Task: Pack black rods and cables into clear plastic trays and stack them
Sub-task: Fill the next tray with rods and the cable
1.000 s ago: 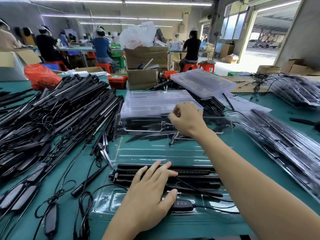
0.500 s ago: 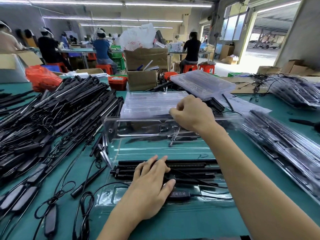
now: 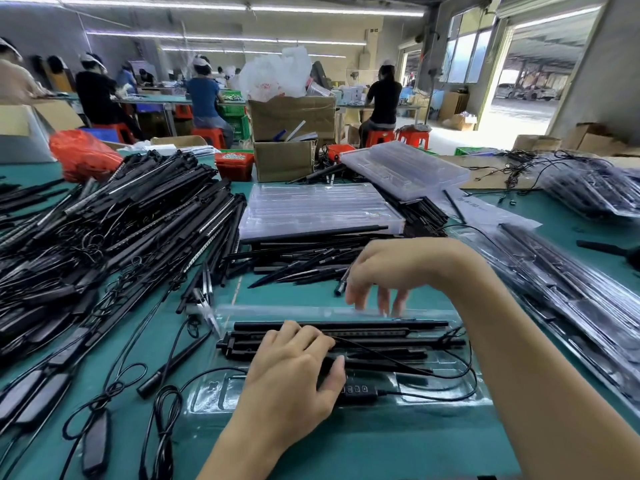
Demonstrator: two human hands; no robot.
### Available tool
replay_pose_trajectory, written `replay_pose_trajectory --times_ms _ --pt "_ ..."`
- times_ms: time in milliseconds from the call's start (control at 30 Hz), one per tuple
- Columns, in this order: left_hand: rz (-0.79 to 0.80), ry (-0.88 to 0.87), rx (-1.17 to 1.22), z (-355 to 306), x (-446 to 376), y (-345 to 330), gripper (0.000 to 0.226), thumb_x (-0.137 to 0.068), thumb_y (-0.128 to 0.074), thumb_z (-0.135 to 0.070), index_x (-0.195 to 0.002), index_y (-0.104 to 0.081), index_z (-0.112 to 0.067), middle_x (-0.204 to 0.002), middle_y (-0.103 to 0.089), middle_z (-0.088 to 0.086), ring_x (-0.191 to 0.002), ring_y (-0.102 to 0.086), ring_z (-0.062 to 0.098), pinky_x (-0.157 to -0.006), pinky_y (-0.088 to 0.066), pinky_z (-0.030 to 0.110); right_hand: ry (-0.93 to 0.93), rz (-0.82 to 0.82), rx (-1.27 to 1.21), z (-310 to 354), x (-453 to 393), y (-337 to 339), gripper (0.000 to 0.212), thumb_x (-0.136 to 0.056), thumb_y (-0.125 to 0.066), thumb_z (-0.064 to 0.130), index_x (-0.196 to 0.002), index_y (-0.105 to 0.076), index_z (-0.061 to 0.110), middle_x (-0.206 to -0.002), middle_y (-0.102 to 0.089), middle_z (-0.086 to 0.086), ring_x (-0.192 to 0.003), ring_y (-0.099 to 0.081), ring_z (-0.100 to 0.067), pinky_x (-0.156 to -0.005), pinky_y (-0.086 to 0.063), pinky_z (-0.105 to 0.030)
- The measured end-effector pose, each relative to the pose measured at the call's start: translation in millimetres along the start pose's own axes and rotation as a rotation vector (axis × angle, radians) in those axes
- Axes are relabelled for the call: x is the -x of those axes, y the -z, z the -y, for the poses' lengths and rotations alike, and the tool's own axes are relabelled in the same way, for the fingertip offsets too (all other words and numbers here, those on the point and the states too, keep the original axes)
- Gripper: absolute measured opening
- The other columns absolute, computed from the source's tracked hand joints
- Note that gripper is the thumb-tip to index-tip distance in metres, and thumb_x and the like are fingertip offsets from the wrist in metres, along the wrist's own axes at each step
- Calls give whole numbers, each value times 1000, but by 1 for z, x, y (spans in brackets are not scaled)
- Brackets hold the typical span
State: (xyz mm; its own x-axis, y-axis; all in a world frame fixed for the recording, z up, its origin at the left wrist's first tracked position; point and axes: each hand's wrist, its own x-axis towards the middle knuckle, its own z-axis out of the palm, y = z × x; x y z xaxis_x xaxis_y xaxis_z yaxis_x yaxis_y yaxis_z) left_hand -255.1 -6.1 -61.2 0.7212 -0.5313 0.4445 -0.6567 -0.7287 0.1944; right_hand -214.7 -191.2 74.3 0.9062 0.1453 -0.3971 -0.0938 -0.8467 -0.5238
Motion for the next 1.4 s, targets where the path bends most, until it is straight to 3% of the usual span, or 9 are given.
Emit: replay_pose_trajectory --times_ms 300,367,500,600,700,800,900,1100,1400 --pt "-550 -239 -55 -19 22 10 29 -84 -65 -24 -55 -65 -21 -66 -69 -9 -60 -63 14 -48 -48 29 9 -133 131 -31 -25 -31 25 -93 -48 15 -76 -65 21 -78 -62 -6 -62 -50 -22 -55 -39 -28" --pt "-618 -283 -55 -28 21 22 26 -83 -68 -27 -58 -62 -21 -69 -65 -8 -64 -54 18 -58 -43 34 23 -156 134 -32 -29 -32 26 -91 -49 15 -73 -65 22 -76 -62 -5 -59 -49 -21 -57 -39 -29" --pt "-318 -71 -226 -25 1 37 42 -82 -63 -48 -114 -73 -24 -122 -69 1 -115 -62 27 -93 -41 42 56 -187 76 -34 -28 -35 22 -91 -51 15 -73 -64 19 -68 -61 -4 -53 -48 -19 -51 -39 -27" --pt "-168 0 -222 -24 -5 37 40 -90 -48 -52 -94 -77 -25 -90 -75 -10 -85 -72 16 -74 -53 36 115 -289 -28 -38 -18 -33 15 -95 -54 18 -85 -65 15 -73 -71 -4 -50 -58 -17 -51 -49 -32" --pt "-175 6 -194 -21 -7 36 41 -94 -42 -52 -82 -73 -27 -78 -71 -13 -74 -70 13 -61 -54 33 278 -673 -172 -48 6 -27 16 -92 -61 19 -78 -67 21 -68 -71 2 -54 -65 -12 -59 -56 -34" --pt "-185 17 -220 -19 -12 37 42 -95 -41 -54 -77 -69 -29 -73 -68 -13 -68 -66 14 -59 -50 32 415 -1376 -471 -75 38 -23 14 -84 -59 22 -75 -69 24 -68 -70 8 -60 -66 -10 -52 -51 -27" --pt "-175 32 -235 -20 -15 37 42 -97 -39 -55 -79 -68 -29 -73 -67 -13 -68 -65 13 -60 -50 32 180 -1717 -800 -122 63 -34 20 -72 -51 22 -70 -66 33 -74 -67 5 -65 -58 -15 -59 -42 -37" --pt "-172 48 -205 -20 -18 36 36 -95 -46 -54 -81 -69 -30 -75 -68 -13 -68 -64 13 -58 -49 30 -199 -903 -732 -161 57 -75 11 -96 -59 18 -91 -67 23 -100 -69 3 -88 -63 -17 -64 -41 -30" --pt "-198 30 -201 -16 -15 31 40 -95 -42 -56 -79 -69 -30 -74 -67 -14 -67 -64 12 -57 -47 29 -212 -1073 -480 -150 42 -105 48 -63 -91 44 -90 -55 27 -109 -53 -3 -107 -52 -22 -85 -42 -36"
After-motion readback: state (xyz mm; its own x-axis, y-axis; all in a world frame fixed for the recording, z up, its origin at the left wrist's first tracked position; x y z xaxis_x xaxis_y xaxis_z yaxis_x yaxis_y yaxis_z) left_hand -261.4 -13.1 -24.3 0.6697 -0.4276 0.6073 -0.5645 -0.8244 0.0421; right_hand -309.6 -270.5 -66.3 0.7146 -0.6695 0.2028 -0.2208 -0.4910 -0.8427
